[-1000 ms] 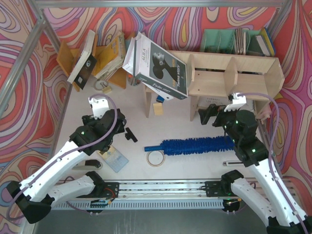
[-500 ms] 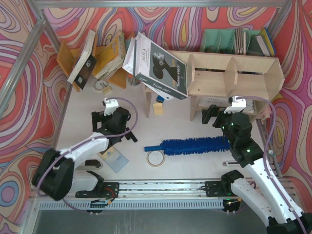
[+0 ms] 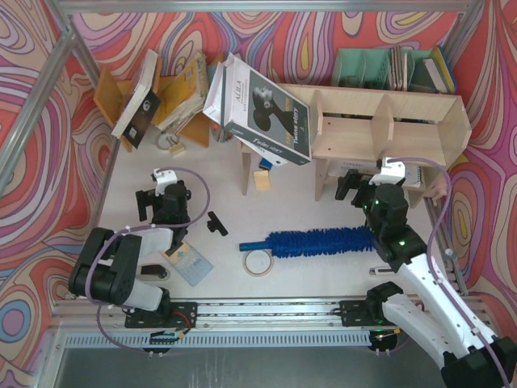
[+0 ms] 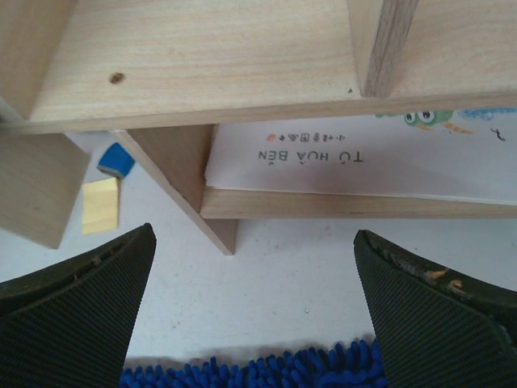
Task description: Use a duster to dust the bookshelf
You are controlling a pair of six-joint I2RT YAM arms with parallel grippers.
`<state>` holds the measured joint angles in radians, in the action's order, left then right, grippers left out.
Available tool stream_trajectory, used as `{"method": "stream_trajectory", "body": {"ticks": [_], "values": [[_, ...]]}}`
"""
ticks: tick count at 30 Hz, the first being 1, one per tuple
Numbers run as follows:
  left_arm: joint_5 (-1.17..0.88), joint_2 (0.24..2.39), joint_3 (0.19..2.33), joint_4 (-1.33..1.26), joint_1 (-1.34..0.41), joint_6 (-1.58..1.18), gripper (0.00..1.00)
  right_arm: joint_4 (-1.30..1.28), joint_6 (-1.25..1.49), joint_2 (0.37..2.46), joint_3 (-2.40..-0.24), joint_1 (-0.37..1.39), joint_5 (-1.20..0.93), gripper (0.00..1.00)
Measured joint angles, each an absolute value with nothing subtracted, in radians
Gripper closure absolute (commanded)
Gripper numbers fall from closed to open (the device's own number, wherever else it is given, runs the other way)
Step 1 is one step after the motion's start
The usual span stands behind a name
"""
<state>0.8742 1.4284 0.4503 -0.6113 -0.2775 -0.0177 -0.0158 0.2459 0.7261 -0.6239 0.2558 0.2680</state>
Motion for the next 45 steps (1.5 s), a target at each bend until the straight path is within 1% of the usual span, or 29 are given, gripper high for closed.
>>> {"method": "stream_trajectory", "body": {"ticks": [5, 13, 17, 18, 25, 32, 40, 45], "values": [[0.721, 1.483, 0.398, -0.759, -0.204, 0.004, 0.02, 0.052, 0.235, 0.785, -0.567, 0.256, 0.336, 0.01], [0.5, 1.495, 0.439, -0.756, -0.1, -0.037, 0.02, 0.178, 0.22, 0.796, -0.435, 0.256, 0.466, 0.01], [0.438, 1.496, 0.435, -0.768, -0.07, -0.058, 0.02, 0.274, 0.207, 0.857, -0.393, 0.256, 0.511, 0.01], [0.427, 1.504, 0.418, -0.806, -0.068, -0.06, 0.02, 0.313, 0.204, 0.881, -0.377, 0.256, 0.524, 0.01], [0.396, 1.537, 0.376, -0.864, -0.067, -0.069, 0.02, 0.564, 0.146, 1.061, -0.264, 0.256, 0.59, 0.01], [0.397, 1.538, 0.373, -0.89, -0.067, -0.072, 0.02, 0.807, 0.069, 1.239, -0.253, 0.25, 0.588, 0.01], [0.397, 1.538, 0.373, -0.894, -0.067, -0.072, 0.02, 0.931, 0.056, 1.3, -0.245, 0.212, 0.556, 0.01], [0.397, 1.538, 0.373, -0.893, -0.067, -0.072, 0.02, 1.007, 0.047, 1.392, -0.241, 0.199, 0.53, 0.01]]}}
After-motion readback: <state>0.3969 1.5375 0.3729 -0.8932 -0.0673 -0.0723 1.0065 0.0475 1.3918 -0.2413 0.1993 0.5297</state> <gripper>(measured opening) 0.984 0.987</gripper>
